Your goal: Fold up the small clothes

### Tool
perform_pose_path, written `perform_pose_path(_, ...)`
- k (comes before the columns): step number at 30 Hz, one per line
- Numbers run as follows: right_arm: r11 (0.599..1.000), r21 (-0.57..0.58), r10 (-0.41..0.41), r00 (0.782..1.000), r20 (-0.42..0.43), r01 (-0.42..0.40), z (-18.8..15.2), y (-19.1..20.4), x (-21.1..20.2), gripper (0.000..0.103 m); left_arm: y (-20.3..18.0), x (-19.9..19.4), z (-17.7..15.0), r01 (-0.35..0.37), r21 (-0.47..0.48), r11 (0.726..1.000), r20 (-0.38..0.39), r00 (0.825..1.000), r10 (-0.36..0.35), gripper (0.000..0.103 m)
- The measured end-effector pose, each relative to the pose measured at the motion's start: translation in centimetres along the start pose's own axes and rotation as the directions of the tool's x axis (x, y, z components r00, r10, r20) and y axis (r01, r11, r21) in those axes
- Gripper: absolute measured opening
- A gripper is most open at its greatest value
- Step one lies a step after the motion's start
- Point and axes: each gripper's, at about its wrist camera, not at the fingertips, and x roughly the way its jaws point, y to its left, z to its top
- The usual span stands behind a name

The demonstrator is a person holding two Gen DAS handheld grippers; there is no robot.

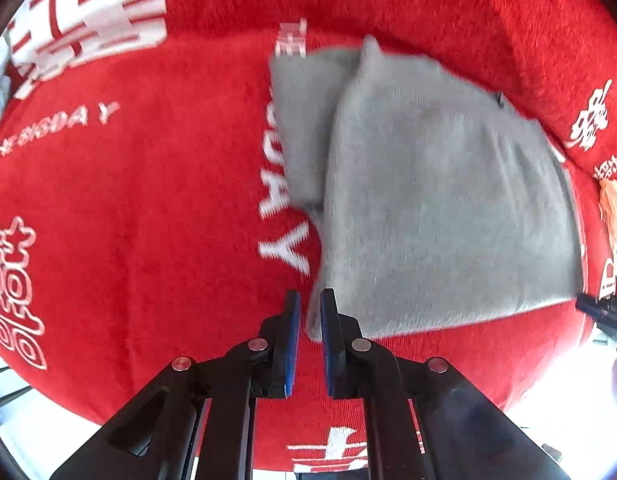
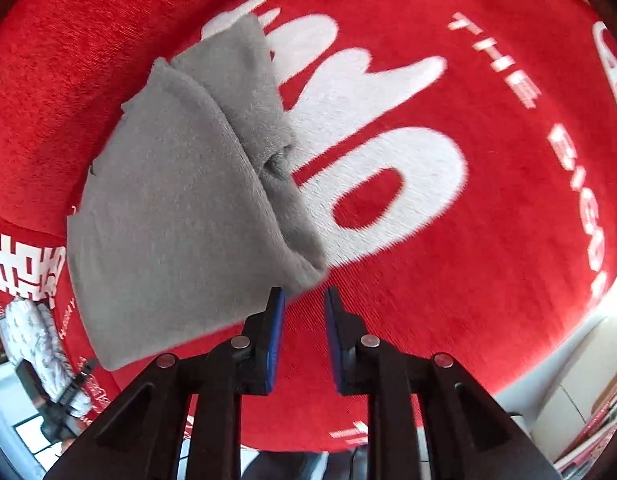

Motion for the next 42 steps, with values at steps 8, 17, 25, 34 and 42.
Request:
perform_pose_path(8, 0.979, -0.201, 0.042, 0.995, 0.095, -0.023, 3.9, 7.0, -0.2, 0.023, -3.0, 0.2, 7.5, 0.003, 0.04, 0.999, 0.124, 0.992, -0.008, 0.012)
perform_pose_path(17, 0.979, -0.201, 0.005, 0.996, 0.086, 0.013, 10.0, 9.6, 5.4, 0.023, -4.1, 6.3, 12.3, -0.074, -0.026, 0.997, 0.097, 0.992, 0.076, 0.012)
perform_pose_path(25, 0.995, -0.103, 0.02, 0.994, 0.106, -0.009, 10.8, 7.1, 3.7, 0.01, -2.5, 5.8, 11.9, -0.081, -0.049, 0.996, 0.081, 0.993, 0.085, 0.012)
perform_pose_path(34, 0.994, -0.099, 0.057, 0.995, 0.088, -0.048, 7.7, 7.2, 1.5, 0.014, -2.6, 2.7, 8.7, -0.079, -0.029, 0.996, 0.053, 0.995, 0.08, 0.012)
perform_pose_path(42, 0.988, -0.128, 0.085, 0.996, 0.021, -0.082, 3.6, 9.2, 1.9, 0.015, -3.1, 1.1, 5.4, -0.126, -0.017, 0.992, 0.023, 0.992, 0.127, 0.012)
